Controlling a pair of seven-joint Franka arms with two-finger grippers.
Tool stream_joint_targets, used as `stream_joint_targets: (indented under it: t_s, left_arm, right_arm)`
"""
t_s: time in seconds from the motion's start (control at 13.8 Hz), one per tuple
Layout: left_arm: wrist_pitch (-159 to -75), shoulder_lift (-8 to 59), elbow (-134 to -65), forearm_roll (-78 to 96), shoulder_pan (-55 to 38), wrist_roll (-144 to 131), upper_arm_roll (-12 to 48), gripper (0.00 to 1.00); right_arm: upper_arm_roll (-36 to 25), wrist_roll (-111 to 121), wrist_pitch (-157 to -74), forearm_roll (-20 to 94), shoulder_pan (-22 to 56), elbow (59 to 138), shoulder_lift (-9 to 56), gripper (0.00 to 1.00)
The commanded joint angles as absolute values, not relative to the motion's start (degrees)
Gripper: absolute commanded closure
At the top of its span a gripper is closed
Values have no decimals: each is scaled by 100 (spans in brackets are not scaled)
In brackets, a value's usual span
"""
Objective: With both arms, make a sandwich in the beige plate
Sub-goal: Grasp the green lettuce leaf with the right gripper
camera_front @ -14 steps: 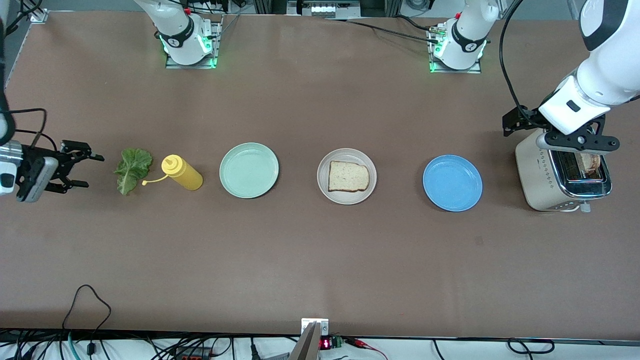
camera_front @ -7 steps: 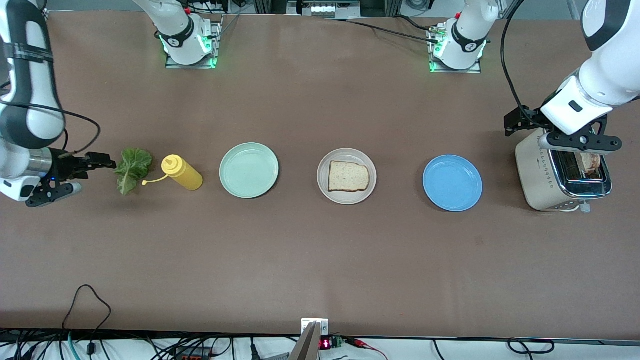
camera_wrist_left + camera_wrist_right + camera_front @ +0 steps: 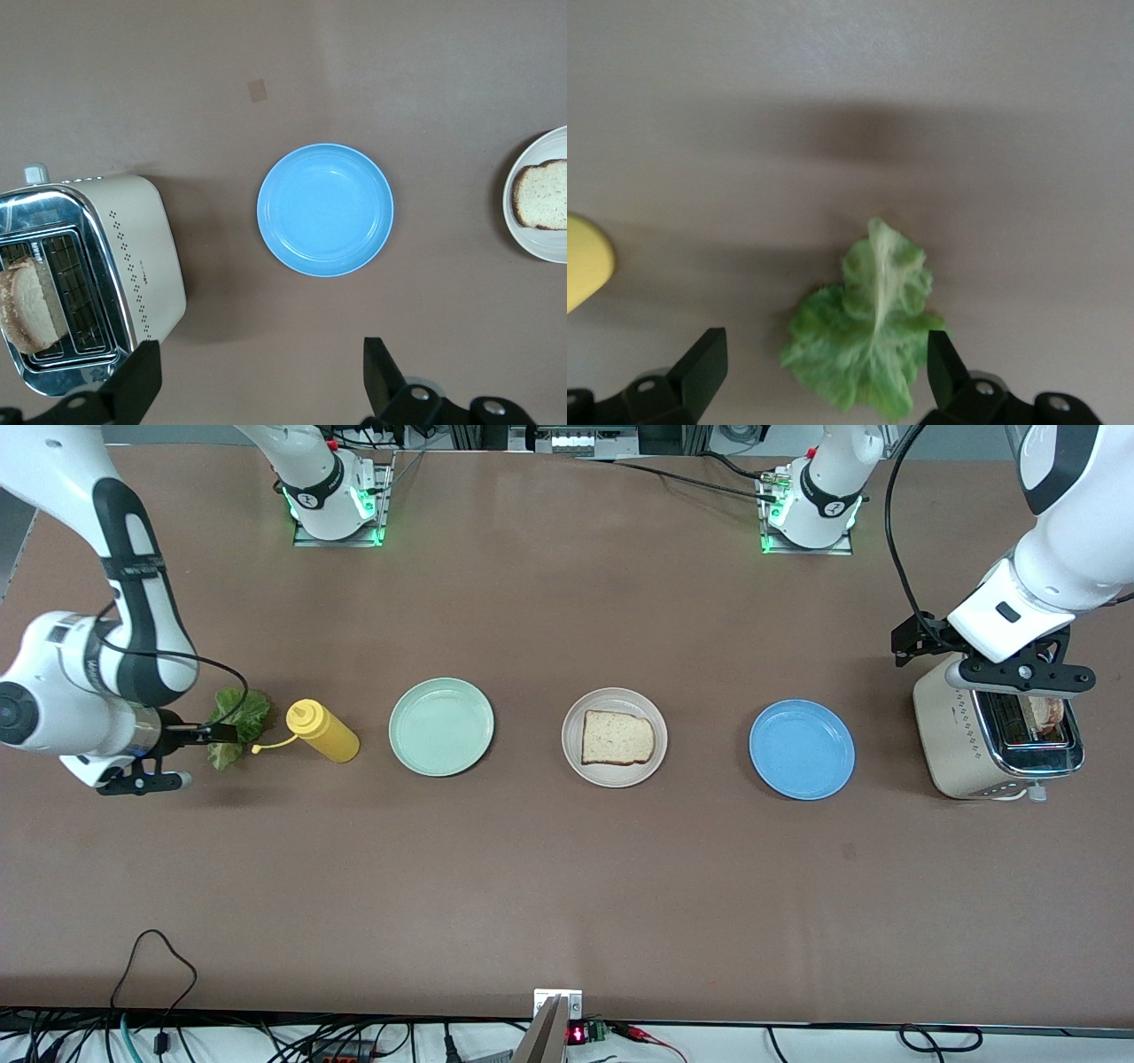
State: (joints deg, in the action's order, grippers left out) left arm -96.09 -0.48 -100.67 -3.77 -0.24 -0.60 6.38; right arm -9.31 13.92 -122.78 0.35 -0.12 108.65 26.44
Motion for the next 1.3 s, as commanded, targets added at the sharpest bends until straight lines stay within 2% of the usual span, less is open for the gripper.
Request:
stream_joint_targets:
  t_s: [0.0, 0.22, 0.29, 0.51, 0.65, 0.72, 0.79, 0.94, 1.23]
  left_arm:
    - [-9483, -202, -10037, -483, 0, -70, 668, 0]
    - [-9492, -220, -10028, -483, 18, -70, 642, 0]
    - [-9492, -211, -10037, -483, 18, -70, 642, 0]
    - [-9501, -211, -10037, -483, 18, -70, 642, 0]
    - [-9510, -211, -10037, -483, 18, -70, 642, 0]
    - [-9510, -211, -10037, -483, 18, -70, 642, 0]
    - [-9501, -211, -10037, -483, 18, -70, 633, 0]
    - [-9518, -202, -10037, -483, 18, -70, 642, 0]
    - [-9536, -176, -10037, -483, 18, -70, 633, 0]
  right_arm:
    - [-984, 1292, -12760, -70, -9, 11074, 2759, 0]
    - [-993, 1380, -13287, -97, -96, 11188, 3014, 0]
    - [-993, 1467, -13567, -97, -114, 11336, 3015, 7]
    - [-993, 1625, -13676, -97, -97, 11391, 3006, 61]
    - [-993, 1696, -13667, -97, -97, 11391, 2988, 86]
    - [-993, 1818, -13658, -97, -97, 11373, 2980, 94]
    - [-993, 1915, -13650, -97, -97, 11356, 2962, 100]
    - [-993, 2039, -13509, -88, -97, 11294, 2927, 100]
    - [-976, 2302, -12344, -88, -44, 10751, 2567, 100]
